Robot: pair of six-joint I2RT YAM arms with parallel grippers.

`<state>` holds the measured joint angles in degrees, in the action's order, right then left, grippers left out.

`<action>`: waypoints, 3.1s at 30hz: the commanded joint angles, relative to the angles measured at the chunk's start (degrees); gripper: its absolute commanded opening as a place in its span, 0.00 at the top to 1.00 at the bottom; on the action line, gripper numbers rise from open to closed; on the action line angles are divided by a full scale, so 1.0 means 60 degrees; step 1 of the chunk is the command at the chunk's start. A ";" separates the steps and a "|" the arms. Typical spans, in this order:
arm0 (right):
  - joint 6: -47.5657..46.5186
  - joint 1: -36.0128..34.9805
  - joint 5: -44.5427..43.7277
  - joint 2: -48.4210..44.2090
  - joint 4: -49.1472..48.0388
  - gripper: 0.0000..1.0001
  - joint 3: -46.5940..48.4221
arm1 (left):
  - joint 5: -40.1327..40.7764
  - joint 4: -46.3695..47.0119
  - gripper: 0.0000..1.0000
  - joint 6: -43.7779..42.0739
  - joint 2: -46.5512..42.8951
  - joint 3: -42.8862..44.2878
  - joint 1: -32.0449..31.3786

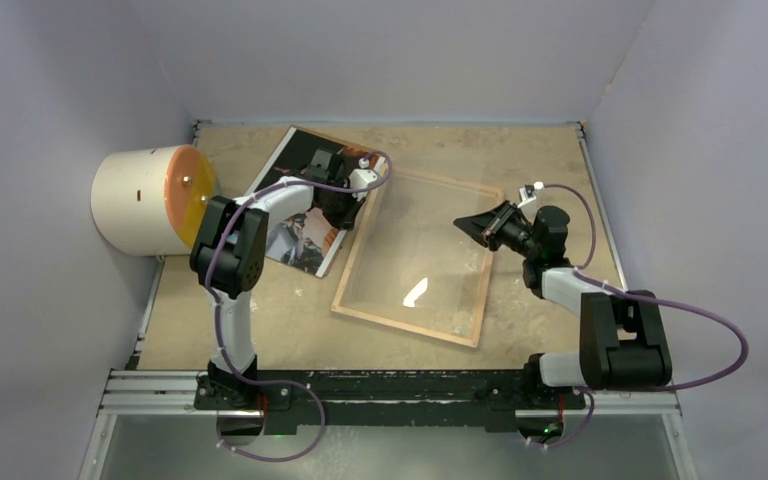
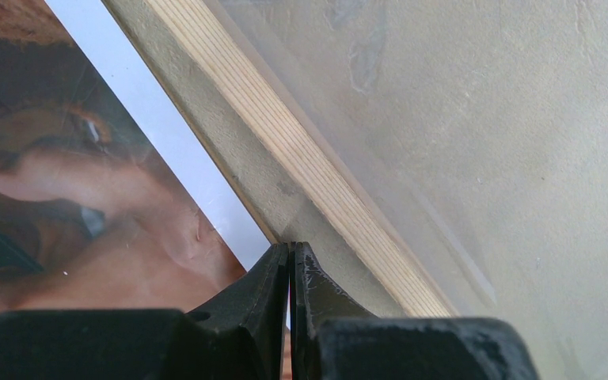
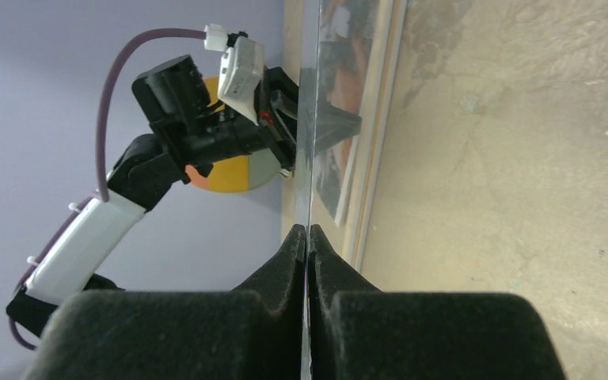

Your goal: Put the photo into the frame

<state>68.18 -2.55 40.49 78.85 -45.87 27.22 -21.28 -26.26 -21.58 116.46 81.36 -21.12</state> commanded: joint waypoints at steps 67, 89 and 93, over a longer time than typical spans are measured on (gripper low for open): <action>-0.2395 0.0395 -0.0278 0.1014 0.2060 0.64 -0.0103 | -0.0013 -0.0677 0.94 0.0013 0.0061 -0.0216 0.0034; -0.2912 0.0395 -0.0504 0.1300 0.2140 0.62 0.0470 | -0.0050 -0.0705 0.95 -0.0006 0.0086 -0.0201 0.0031; -0.2938 0.0395 -0.0493 0.1435 0.2101 0.62 0.0554 | -0.0055 -0.0721 0.95 -0.0032 0.0095 -0.0194 0.0029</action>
<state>52.16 0.01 38.04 86.41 -32.40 28.36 -21.23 -26.41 -21.63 116.46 81.36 -21.02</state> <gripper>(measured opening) 0.377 0.058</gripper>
